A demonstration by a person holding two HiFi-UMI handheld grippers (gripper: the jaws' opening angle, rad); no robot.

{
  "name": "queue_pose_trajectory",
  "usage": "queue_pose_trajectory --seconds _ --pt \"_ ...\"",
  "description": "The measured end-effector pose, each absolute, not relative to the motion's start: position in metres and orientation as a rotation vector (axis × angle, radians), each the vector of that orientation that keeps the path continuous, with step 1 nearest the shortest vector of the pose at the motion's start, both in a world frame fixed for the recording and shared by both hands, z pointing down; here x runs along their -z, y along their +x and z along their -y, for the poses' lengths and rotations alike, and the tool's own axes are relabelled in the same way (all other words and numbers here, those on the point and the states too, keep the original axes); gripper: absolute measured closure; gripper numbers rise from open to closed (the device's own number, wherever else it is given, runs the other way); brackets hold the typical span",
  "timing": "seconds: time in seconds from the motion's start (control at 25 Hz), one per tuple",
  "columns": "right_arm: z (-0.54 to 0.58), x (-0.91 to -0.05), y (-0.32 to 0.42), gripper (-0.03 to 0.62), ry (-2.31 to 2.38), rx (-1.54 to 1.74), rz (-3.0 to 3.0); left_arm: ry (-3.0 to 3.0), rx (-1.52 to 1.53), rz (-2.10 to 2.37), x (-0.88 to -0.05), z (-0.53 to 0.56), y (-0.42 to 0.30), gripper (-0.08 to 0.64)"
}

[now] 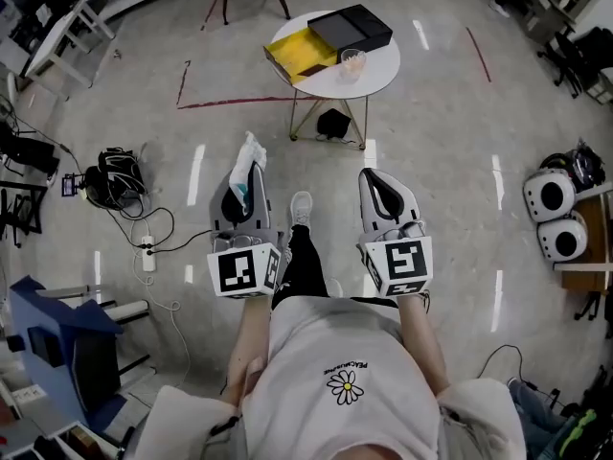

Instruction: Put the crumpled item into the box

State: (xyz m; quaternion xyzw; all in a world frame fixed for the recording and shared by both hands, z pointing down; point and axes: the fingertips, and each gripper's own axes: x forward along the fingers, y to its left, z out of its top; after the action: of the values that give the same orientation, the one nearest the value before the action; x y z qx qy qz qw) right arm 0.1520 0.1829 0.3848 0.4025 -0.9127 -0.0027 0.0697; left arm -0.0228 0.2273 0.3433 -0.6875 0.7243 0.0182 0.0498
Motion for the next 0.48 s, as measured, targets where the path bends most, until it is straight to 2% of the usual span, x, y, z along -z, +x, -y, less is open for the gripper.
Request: queue_pose_trajectory --seconds 0.48 --pt "-0.034 -0.367 0.100 0.589 1.357 0.025 2.693 -2.180 -0.107 -2.081 -0.328 -0.068 -0.080 0.523"
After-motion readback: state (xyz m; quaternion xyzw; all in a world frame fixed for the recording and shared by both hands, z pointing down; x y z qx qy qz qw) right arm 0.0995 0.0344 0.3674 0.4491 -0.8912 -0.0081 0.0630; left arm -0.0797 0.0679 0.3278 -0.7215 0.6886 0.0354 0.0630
